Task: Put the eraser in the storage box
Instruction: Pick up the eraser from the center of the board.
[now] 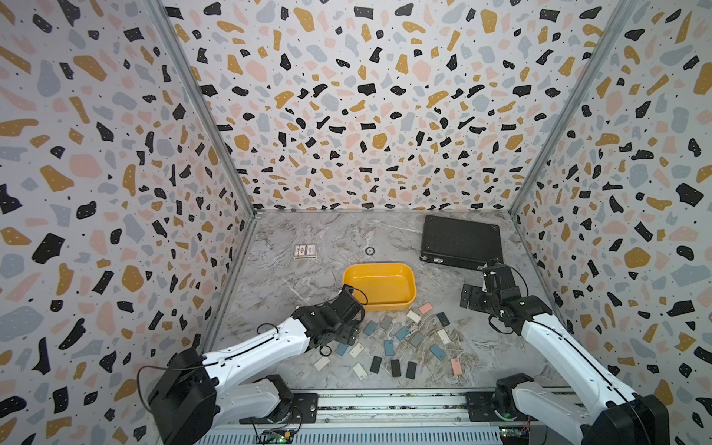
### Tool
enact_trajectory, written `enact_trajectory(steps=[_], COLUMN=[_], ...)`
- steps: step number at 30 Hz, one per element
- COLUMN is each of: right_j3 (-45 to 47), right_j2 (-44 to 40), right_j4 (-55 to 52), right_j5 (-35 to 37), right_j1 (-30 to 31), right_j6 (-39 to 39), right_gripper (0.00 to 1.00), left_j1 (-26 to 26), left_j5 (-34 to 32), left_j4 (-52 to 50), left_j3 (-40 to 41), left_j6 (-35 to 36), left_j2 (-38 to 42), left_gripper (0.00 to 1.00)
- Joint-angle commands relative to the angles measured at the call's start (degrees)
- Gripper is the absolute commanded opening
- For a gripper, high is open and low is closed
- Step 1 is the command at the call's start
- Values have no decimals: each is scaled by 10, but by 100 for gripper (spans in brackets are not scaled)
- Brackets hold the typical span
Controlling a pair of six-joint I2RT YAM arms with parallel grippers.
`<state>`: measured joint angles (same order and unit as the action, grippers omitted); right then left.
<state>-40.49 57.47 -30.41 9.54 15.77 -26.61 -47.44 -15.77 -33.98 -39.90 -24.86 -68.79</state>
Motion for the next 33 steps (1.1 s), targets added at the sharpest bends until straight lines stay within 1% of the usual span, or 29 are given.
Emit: enact_trajectory(steps=[1,4,8,13,18,27,33], right_j3=[2,2,8,10,10,13,7], right_j2=[-13,-13,-20,-24,-28,-34,-37], right_j4=[-22,-27,-30,-30,-36,-38,-42], right_j5=[-4,-11,-2,3,4,8,16], right_j1=[3,4,4,5,5,6,6], right_j6=[-2,-5,-5,-4,-3,-1,0], right_gripper=[98,98,98,97,97,96,95], left_j1=[-5,-5,-4,-5,-3,-2,-2], left_j5=[21,21,7,16,39,46,59], left_j4=[11,8,3,0,0,10,10], left_j3=[-9,-17,-29,-55,-63,-58,-67], left_j6=[-3,-5,-11,10,15,7,14], left_j2=[-32,-61,-88,-117,-150,-174,-197], left_gripper=[93,92,90,88,82,77,69])
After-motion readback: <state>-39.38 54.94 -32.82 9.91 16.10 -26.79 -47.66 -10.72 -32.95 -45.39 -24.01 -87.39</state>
